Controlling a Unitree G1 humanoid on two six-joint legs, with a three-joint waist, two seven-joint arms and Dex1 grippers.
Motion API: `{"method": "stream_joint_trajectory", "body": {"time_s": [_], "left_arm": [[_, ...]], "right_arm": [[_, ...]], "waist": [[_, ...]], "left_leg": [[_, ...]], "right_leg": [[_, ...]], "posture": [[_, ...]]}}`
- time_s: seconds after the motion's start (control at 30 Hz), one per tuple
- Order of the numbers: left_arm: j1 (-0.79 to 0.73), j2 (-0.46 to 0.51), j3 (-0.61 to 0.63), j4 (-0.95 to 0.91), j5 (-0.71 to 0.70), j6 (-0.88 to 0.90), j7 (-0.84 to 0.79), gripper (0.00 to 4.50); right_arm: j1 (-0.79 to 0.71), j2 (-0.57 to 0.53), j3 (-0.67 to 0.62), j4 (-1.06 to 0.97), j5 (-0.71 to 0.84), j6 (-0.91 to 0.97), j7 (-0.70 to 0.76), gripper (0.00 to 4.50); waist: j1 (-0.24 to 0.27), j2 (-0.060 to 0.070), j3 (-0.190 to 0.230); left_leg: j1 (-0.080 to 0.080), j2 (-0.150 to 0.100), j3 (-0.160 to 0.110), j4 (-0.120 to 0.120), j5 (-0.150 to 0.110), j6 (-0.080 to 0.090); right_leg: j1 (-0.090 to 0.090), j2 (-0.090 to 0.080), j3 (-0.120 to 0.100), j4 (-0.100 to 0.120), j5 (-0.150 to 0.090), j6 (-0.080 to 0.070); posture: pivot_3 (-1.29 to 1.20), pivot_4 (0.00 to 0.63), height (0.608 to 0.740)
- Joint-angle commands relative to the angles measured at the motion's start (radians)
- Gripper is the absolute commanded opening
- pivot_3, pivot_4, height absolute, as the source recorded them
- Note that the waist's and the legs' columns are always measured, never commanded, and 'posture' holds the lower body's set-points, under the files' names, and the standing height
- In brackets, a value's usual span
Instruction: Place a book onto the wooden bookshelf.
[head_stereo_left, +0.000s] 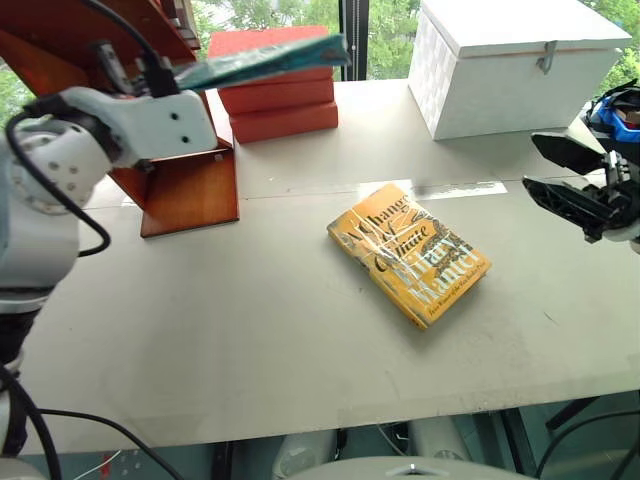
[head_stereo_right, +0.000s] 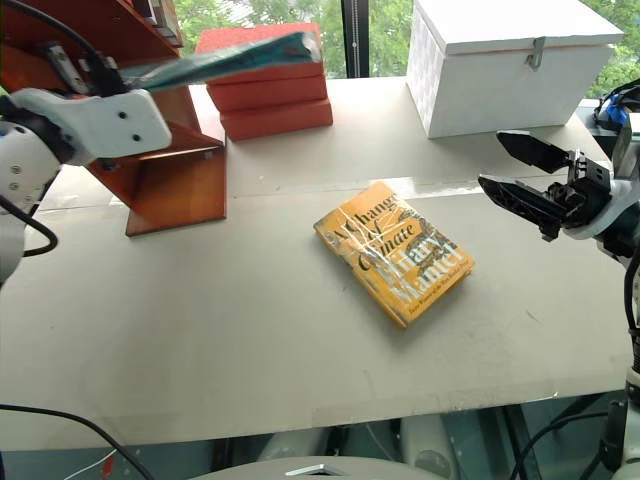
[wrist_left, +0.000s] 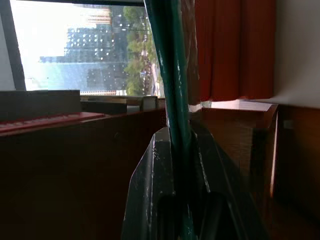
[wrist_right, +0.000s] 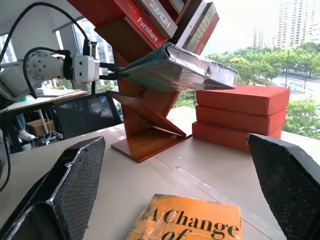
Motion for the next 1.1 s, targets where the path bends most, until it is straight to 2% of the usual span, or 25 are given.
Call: {"method": "stream_joint_trajectory", "body": {"time_s": [0.03, 0.2, 0.73, 0.8, 0.87, 0.97, 1.0, 1.07, 1.1], "left_arm": [[0.036, 0.045, 0.105, -0.003, 0.039, 0.002, -0.02, 0.13], [0.138, 0.077, 0.173, 0.019, 0.072, 0.026, -0.067, 0.13], [0.346, 0.075, 0.311, -0.012, 0.097, 0.159, -0.224, 0.13], [0.366, 0.074, 0.333, -0.006, 0.111, 0.167, -0.224, 0.83], [0.373, 0.076, 0.35, -0.001, 0.121, 0.179, -0.222, 1.23], [0.375, 0.082, 0.365, -0.002, 0.134, 0.21, -0.219, 2.69], [0.378, 0.083, 0.369, -0.003, 0.138, 0.221, -0.221, 2.97], [0.384, 0.081, 0.376, -0.012, 0.143, 0.247, -0.23, 4.09], [0.386, 0.078, 0.378, -0.019, 0.147, 0.259, -0.23, 4.45]], "right_arm": [[-0.049, 0.013, -0.029, -0.008, 0.073, 0.034, 0.012, 4.5], [-0.067, 0.014, -0.024, -0.017, 0.098, 0.072, 0.015, 4.5], [-0.046, 0.0, -0.03, 0.0, 0.037, 0.046, 0.041, 4.5], [-0.043, 0.003, -0.025, 0.002, 0.023, 0.037, 0.049, 4.5], [-0.041, 0.007, -0.024, 0.003, 0.015, 0.033, 0.053, 4.5], [-0.04, 0.011, -0.026, 0.007, 0.008, 0.029, 0.057, 4.5], [-0.04, 0.012, -0.026, 0.008, 0.006, 0.028, 0.058, 4.5], [-0.042, 0.015, -0.026, 0.012, 0.002, 0.026, 0.06, 4.5], [-0.042, 0.016, -0.025, 0.014, -0.001, 0.025, 0.061, 4.5]], "waist": [[-0.001, 0.0, 0.0], [-0.002, 0.0, 0.0], [-0.018, 0.001, 0.001], [-0.026, 0.001, 0.001], [-0.03, 0.002, 0.001], [-0.027, 0.002, 0.001], [-0.026, 0.002, 0.001], [-0.024, 0.002, 0.001], [-0.022, 0.002, 0.001]], "left_leg": [[0.0, 0.0, 0.0, 0.0, 0.0, 0.0], [0.0, 0.0, -0.001, 0.0, 0.0, 0.0], [0.0, 0.0, 0.001, 0.0, 0.0, 0.0], [0.001, 0.0, 0.001, -0.001, 0.0, 0.0], [0.001, 0.0, 0.002, -0.001, 0.0, 0.0], [0.001, 0.0, 0.002, -0.001, 0.0, 0.0], [0.001, 0.0, 0.002, -0.001, 0.0, 0.0], [0.001, 0.0, 0.002, 0.0, 0.0, 0.0], [0.001, 0.0, 0.002, 0.0, 0.0, 0.0]], "right_leg": [[0.0, 0.0, 0.0, 0.0, 0.0, 0.0], [0.0, 0.0, -0.001, 0.001, 0.0, 0.0], [-0.001, 0.0, 0.001, 0.002, 0.0, 0.0], [-0.001, 0.0, 0.001, 0.002, 0.0, 0.0], [-0.001, 0.0, 0.001, 0.002, 0.0, 0.0], [-0.001, 0.0, 0.001, 0.003, 0.0, 0.0], [-0.001, 0.0, 0.001, 0.003, 0.0, 0.0], [-0.001, 0.0, 0.001, 0.003, 0.0, 0.0], [-0.001, 0.0, 0.001, 0.003, 0.0, 0.0]], "posture": [[0.0, 0.15, 0.74], [0.0, 0.15, 0.74], [0.0, 0.15, 0.74], [0.0, 0.15, 0.74], [0.0, 0.15, 0.74], [0.0, 0.15, 0.74], [0.0, 0.15, 0.74], [0.0, 0.15, 0.74], [0.0, 0.15, 0.74]]}}
